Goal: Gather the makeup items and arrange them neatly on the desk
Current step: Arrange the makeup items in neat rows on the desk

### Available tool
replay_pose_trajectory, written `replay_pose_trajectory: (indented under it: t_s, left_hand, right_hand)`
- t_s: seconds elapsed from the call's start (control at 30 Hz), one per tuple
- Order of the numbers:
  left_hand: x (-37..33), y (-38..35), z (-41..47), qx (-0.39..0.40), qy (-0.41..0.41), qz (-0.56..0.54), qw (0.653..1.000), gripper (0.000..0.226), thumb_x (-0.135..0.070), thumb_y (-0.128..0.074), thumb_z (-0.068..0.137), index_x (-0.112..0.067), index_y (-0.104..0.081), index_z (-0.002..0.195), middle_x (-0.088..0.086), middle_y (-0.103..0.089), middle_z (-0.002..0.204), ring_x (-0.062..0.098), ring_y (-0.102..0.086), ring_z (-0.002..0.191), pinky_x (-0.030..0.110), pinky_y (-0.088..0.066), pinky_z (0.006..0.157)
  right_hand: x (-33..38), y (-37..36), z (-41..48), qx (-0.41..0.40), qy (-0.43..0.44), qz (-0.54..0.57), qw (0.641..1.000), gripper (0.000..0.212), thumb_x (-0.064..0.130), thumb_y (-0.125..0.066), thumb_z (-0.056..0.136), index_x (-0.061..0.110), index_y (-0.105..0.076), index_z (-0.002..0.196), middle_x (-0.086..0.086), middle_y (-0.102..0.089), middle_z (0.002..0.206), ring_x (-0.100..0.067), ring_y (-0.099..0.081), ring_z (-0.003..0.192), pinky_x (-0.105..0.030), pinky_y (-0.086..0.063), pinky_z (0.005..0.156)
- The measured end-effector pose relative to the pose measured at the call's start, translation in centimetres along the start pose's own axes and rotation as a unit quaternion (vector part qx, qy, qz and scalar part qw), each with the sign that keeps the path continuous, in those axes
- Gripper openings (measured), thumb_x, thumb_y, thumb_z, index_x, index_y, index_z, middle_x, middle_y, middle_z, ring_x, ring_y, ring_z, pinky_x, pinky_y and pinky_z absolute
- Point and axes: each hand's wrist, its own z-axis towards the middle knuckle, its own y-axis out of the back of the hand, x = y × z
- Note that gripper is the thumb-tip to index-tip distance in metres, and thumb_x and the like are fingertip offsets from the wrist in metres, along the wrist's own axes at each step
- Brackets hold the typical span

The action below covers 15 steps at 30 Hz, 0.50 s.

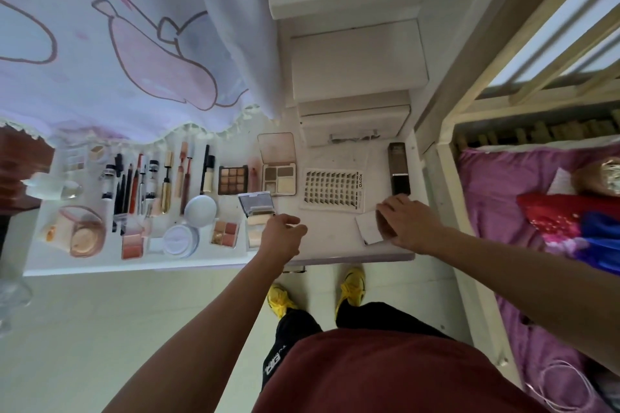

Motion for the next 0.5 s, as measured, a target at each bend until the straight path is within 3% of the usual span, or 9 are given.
replay_pose_trajectory:
  t_s: [0.13,0.3,0.4,0.5]
  left_hand:
    - [0.1,0.1,-0.7,0.014,-0.005,-0.003,1.0,0.03,-0.013,-0.062,0.09,-0.005,-0.058,0.119,0.014,-0.065,0.095,0.022,-0.062,0.079,0.039,-0.057,0.075]
    - [0.2,0.6,-1.1,0.031,-0.009,-0.015,0.999,0.031,-0.013,-0.063,0.089,-0.006,-0.058,0.119,0.015,-0.066,0.098,0.023,-0.063,0.08,0.039,-0.058,0.075]
    - [0.0,1.2,-1.2,0.04,-0.015,-0.038,0.998,0.031,-0.012,-0.064,0.089,-0.005,-0.059,0.119,0.016,-0.065,0.097,0.023,-0.064,0.079,0.039,-0.058,0.076]
    - [-0.7,1.8,-1.3,0.05,-0.025,-0.076,0.996,0.033,-0.009,-0.066,0.087,-0.004,-0.059,0.119,0.016,-0.066,0.098,0.024,-0.065,0.082,0.036,-0.058,0.074]
  right_hand:
    - [0.2,0.1,0.1,-0.009,0.002,-0.007,1.0,0.049,0.042,-0.051,0.092,0.016,-0.043,0.132,-0.007,-0.046,0.129,-0.022,-0.047,0.114,-0.033,-0.049,0.088]
    - [-0.1,0.3,-0.4,0.018,-0.004,0.023,1.0,0.065,0.056,-0.061,0.076,0.02,-0.047,0.128,-0.002,-0.049,0.124,-0.019,-0.047,0.109,-0.03,-0.044,0.09]
    - [-0.2,1.1,-1.0,0.01,-0.015,0.085,0.996,0.072,0.061,-0.064,0.069,0.022,-0.049,0.128,0.001,-0.051,0.118,-0.016,-0.047,0.105,-0.026,-0.043,0.087]
    - [0.3,3.1,-1.3,-0.021,-0.04,0.214,0.976,0.067,0.051,-0.075,0.069,0.02,-0.054,0.124,0.003,-0.049,0.108,-0.014,-0.047,0.097,-0.023,-0.04,0.076]
